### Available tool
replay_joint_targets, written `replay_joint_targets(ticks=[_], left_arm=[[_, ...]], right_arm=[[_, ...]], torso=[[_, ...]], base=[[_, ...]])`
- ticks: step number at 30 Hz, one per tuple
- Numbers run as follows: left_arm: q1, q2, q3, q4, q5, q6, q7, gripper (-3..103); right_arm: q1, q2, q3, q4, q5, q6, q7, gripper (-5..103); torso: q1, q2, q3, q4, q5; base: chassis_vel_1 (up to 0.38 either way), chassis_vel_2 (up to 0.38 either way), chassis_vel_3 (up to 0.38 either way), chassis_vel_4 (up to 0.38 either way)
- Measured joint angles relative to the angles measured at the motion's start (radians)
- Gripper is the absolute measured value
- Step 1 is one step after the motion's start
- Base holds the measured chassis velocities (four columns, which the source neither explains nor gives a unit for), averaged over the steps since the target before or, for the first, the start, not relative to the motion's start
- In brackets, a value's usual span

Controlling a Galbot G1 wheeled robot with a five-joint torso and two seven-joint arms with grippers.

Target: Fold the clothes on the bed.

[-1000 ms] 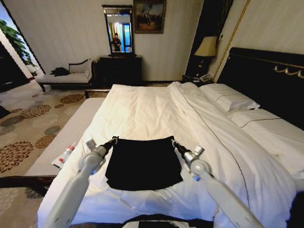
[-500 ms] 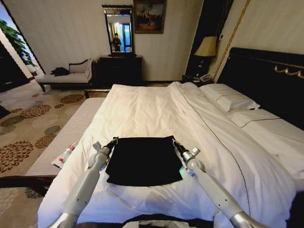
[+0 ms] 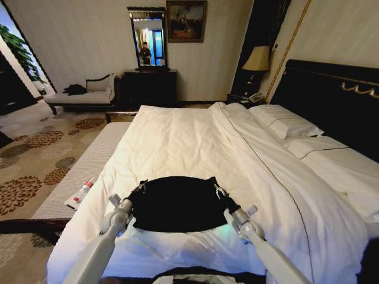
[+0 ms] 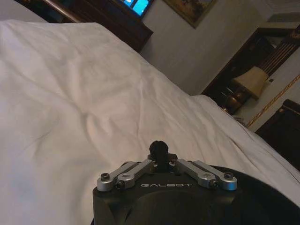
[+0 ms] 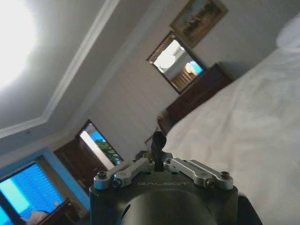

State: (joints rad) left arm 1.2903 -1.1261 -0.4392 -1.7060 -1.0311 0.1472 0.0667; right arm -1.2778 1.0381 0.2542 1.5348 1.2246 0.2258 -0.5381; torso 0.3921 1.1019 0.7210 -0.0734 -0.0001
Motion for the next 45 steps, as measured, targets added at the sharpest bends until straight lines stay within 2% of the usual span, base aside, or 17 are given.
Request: replay_joint_targets(ticks=[9,20,28,31,32,33,34,35,36,38,39,40,41,42,43,44,45], left_arm=[[0.147,0.022,-0.077,-0.087,-0.008,-0.008,0.014,3],[0.215,0.033,-0.116,-0.123,-0.003,-0.013,0.043,3],[0.266,0.009,-0.101,-0.148,0.069,-0.034,0.031,2],[0.276,0.002,-0.098,-0.15,0.092,-0.039,0.017,10],[0.282,0.0,-0.098,-0.154,0.107,-0.041,0.008,15],[0.287,0.0,-0.1,-0.16,0.117,-0.043,0.001,15],[0.289,0.0,-0.101,-0.163,0.121,-0.044,-0.002,20],[0.289,0.0,-0.101,-0.163,0.121,-0.044,-0.002,20],[0.296,0.0,-0.109,-0.175,0.129,-0.046,-0.011,25],[0.354,0.006,-0.186,-0.282,0.158,-0.056,-0.016,36],[0.354,0.006,-0.186,-0.282,0.158,-0.056,-0.016,36],[0.362,0.008,-0.198,-0.299,0.163,-0.059,-0.014,36],[0.384,0.013,-0.236,-0.355,0.174,-0.067,-0.01,42],[0.391,0.023,-0.299,-0.433,0.17,-0.068,-0.012,53],[0.38,0.03,-0.331,-0.479,0.154,-0.055,-0.018,53],[0.38,0.03,-0.331,-0.479,0.154,-0.055,-0.018,53],[0.362,0.037,-0.349,-0.509,0.135,-0.032,-0.032,58]], right_arm=[[-0.139,0.007,0.043,0.087,-0.059,0.027,0.099,3],[-0.205,0.013,0.093,0.099,-0.089,0.05,0.101,3],[-0.234,0.046,0.096,0.088,-0.159,0.07,0.106,3],[-0.238,0.057,0.095,0.078,-0.179,0.077,0.126,3],[-0.242,0.06,0.096,0.075,-0.189,0.08,0.134,-1],[-0.245,0.06,0.098,0.075,-0.194,0.081,0.137,3],[-0.247,0.06,0.099,0.076,-0.196,0.082,0.139,3],[-0.247,0.06,0.099,0.076,-0.196,0.082,0.139,3],[-0.252,0.06,0.105,0.082,-0.199,0.084,0.143,9],[-0.272,0.047,0.149,0.154,-0.2,0.089,0.179,19],[-0.272,0.047,0.149,0.154,-0.2,0.089,0.179,19],[-0.277,0.044,0.16,0.174,-0.2,0.089,0.189,25],[-0.285,0.035,0.189,0.227,-0.201,0.088,0.22,30],[-0.291,0.019,0.232,0.293,-0.217,0.078,0.281,36],[-0.29,0.008,0.253,0.33,-0.228,0.065,0.323,41],[-0.29,0.008,0.253,0.33,-0.228,0.065,0.323,41],[-0.285,-0.002,0.264,0.357,-0.237,0.049,0.363,41]], torso=[[0.0,0.0,0.0,-0.0001,0.0001],[0.0,0.0,0.0,0.0,0.0001],[0.0,0.0,0.0,0.0001,0.0001],[0.0,0.0,0.0,0.0001,0.0001],[0.0,0.0,0.0,0.0001,0.0001],[0.0,0.0,0.0,0.0001,0.0002],[0.0,0.0,0.0,0.0001,0.0001],[0.0,0.0,0.0,0.0001,0.0001],[0.0,0.0,0.0,0.0,0.0],[0.0,0.0,0.0,0.0001,0.0001],[0.0,0.0,0.0,0.0001,0.0001],[0.0,0.0,0.0,0.0003,0.0004],[0.0,0.0,0.0,0.0003,0.0003],[0.0,0.0,0.0,0.0004,-0.0001],[0.0,0.0,0.0,0.0002,0.0005],[0.0,0.0,0.0,0.0002,0.0005],[0.0,0.0,0.0,0.0001,0.0005]], base=[[0.0,0.0,0.0,0.0],[0.0,0.0,0.0,0.0],[0.0,0.0,0.0,0.0],[0.0,0.0,0.0,0.0],[0.0,0.0,0.0,0.0],[0.0,0.0,0.0,0.0],[0.0,0.0,0.0,0.0],[0.0,0.0,0.0,0.0],[0.0,0.0,0.0,0.0],[0.0,0.0,0.0,0.0],[0.0,0.0,0.0,0.0],[0.0,0.0,0.0,0.0],[0.0,0.0,0.0,0.0],[0.0,0.0,0.0,0.0],[0.0,0.0,0.0,0.0],[0.0,0.0,0.0,0.0],[0.0,0.0,0.0,0.0]])
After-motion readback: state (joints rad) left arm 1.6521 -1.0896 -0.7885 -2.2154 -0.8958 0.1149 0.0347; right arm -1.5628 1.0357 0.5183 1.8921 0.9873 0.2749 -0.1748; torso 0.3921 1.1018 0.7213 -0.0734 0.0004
